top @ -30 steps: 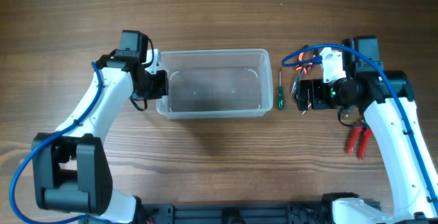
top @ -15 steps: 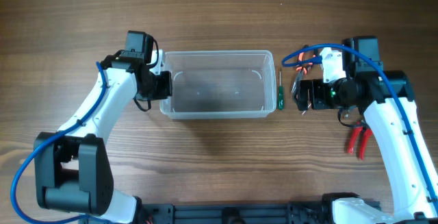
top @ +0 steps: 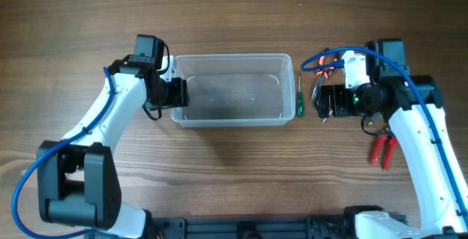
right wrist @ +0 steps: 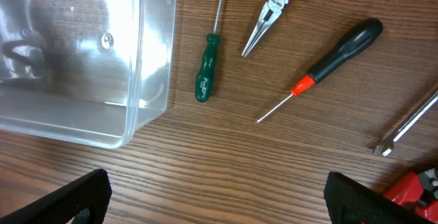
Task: Pack container
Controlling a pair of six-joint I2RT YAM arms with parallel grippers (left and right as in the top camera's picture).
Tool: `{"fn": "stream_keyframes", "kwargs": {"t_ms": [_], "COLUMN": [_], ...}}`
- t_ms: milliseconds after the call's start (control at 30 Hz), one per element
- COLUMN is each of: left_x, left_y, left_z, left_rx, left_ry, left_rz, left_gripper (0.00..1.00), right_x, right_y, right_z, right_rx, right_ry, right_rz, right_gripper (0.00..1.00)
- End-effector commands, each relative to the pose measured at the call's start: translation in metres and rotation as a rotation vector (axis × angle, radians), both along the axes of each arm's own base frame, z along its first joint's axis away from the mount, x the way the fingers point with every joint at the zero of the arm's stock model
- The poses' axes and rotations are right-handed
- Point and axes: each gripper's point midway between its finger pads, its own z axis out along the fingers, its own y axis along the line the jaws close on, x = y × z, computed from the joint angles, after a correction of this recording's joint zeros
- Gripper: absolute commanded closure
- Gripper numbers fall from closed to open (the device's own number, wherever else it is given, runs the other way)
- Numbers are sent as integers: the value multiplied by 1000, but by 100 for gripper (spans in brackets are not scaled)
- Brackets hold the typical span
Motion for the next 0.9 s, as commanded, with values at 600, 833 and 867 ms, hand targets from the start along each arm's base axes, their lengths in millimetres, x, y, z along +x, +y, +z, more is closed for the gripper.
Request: {"fn": "stream_keyframes", "kwargs": {"t_ms": [600, 833, 867], "left_x": [23, -5, -10], "left_y": [1, 45, 51], "left_z": [82, 154, 162], "left_rx": [15, 161, 160], "left_ry": [-216, -335, -353], "left_rz": [-28, 72, 92], "left_gripper": [0, 0, 0], "right_x": [10, 2, -2], "right_y": [0, -52, -66], "right_z": [9, 31, 40], "right_rx": [5, -109, -133], "right_ry": [-34, -21, -37], "right_rz": [-38, -493, -608], "right_gripper": [0, 0, 0]}}
